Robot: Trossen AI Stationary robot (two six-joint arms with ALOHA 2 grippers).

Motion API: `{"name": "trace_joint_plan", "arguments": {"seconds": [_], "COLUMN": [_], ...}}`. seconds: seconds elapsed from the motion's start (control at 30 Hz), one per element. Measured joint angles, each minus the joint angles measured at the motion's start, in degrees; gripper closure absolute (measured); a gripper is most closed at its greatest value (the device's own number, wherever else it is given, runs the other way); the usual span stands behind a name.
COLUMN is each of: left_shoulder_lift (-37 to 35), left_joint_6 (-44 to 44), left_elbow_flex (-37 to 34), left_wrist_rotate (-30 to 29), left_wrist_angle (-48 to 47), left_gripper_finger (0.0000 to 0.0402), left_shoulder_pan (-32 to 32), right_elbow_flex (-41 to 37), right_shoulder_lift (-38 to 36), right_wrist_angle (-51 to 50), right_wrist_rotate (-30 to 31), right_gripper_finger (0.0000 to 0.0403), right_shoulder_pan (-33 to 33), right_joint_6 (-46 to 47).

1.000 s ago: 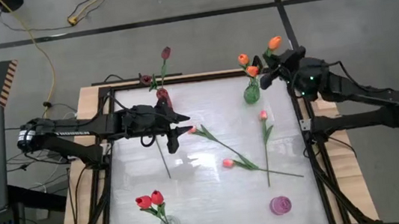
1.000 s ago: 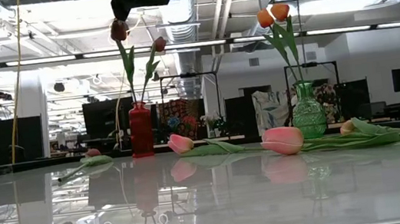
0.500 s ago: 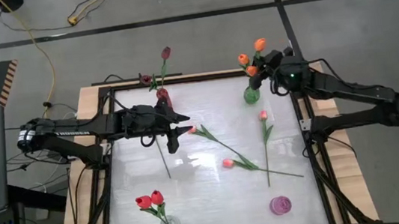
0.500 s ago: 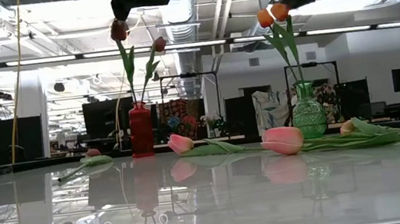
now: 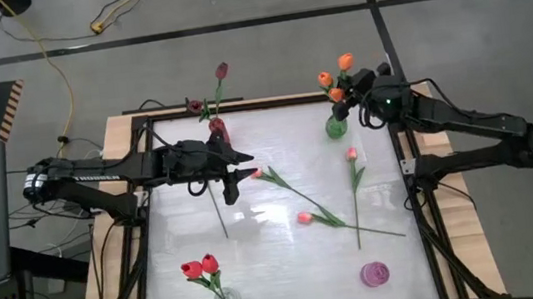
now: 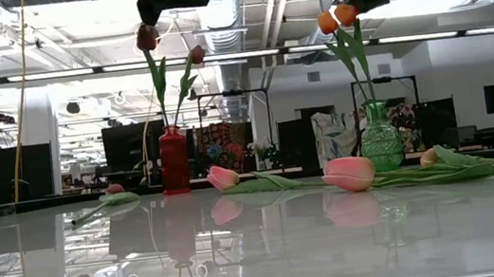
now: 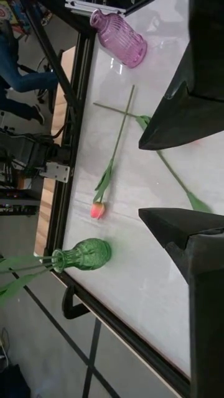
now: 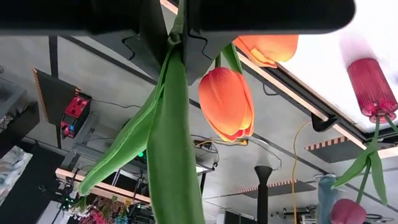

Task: Sort flowers into vase by color
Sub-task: Put the orange flower into the green vase

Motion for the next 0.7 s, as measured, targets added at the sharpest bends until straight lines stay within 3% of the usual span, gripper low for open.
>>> {"name": "trace_joint_plan", "arguments": {"seconds": [0.7], "left_shoulder_lift": [0.0], "left_joint_6": [-0.3], "left_elbow_flex": [0.0], "left_wrist_rotate": [0.0], "left_wrist_angle": [0.0], "left_gripper_finger": [0.0253], "left_shoulder_pan": [0.0], "right_elbow_flex": [0.0], "right_shoulder_lift": [0.0], "right_wrist_angle": [-7.3], "right_wrist_rotate": [0.4], "right_gripper_finger": [0.0334], "right_shoulder_pan": [0.0], "right_joint_6": [3.4]}}
